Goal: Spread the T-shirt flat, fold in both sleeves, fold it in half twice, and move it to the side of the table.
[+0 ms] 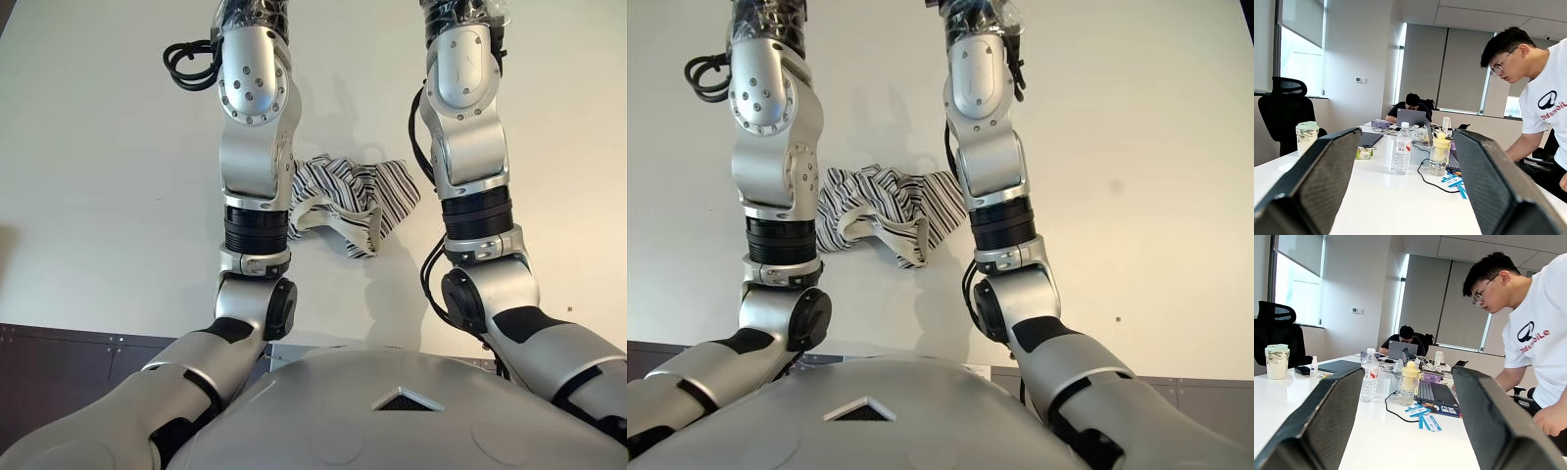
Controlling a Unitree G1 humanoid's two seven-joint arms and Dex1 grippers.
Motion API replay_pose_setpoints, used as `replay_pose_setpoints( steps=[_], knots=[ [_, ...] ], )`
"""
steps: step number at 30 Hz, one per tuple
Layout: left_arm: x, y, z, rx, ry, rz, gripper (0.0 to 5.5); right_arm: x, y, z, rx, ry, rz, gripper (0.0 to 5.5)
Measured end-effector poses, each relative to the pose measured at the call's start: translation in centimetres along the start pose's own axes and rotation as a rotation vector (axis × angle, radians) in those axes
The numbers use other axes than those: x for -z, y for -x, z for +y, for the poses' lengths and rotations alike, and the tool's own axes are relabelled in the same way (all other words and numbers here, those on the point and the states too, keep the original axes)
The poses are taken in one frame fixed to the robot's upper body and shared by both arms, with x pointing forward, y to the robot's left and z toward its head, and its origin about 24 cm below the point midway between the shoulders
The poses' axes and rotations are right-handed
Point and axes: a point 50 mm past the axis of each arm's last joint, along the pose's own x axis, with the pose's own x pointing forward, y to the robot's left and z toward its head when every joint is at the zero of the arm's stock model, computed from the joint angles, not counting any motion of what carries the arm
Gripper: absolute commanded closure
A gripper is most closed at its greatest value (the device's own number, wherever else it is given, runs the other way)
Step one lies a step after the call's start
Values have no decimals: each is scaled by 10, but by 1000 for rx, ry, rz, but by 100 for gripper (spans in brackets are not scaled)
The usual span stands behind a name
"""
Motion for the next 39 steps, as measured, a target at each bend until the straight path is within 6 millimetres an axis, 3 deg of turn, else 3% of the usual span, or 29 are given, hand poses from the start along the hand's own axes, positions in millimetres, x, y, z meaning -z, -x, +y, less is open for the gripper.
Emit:
replay_pose_setpoints(
  steps=[3,12,14,19,26,32,35,39],
  knots=[
    [0,0,-1,2,-1,1,208,0,0,0,5,0,0,176],
    [-1,0,4,-4,-18,0,208,-1,1,-5,35,7,-7,176],
    [0,6,13,-12,-38,6,208,2,6,-10,27,28,-9,176],
    [24,34,49,-63,-143,128,208,24,30,-27,11,93,60,176],
    [19,34,50,-97,-124,121,208,17,31,-28,16,105,40,176],
    [20,43,65,-139,-157,138,208,17,34,-33,22,130,39,176],
    [20,43,65,-138,-156,138,208,17,34,-34,28,138,47,208],
    [17,40,64,-141,-150,126,208,18,33,-38,53,145,50,208]
  ],
)
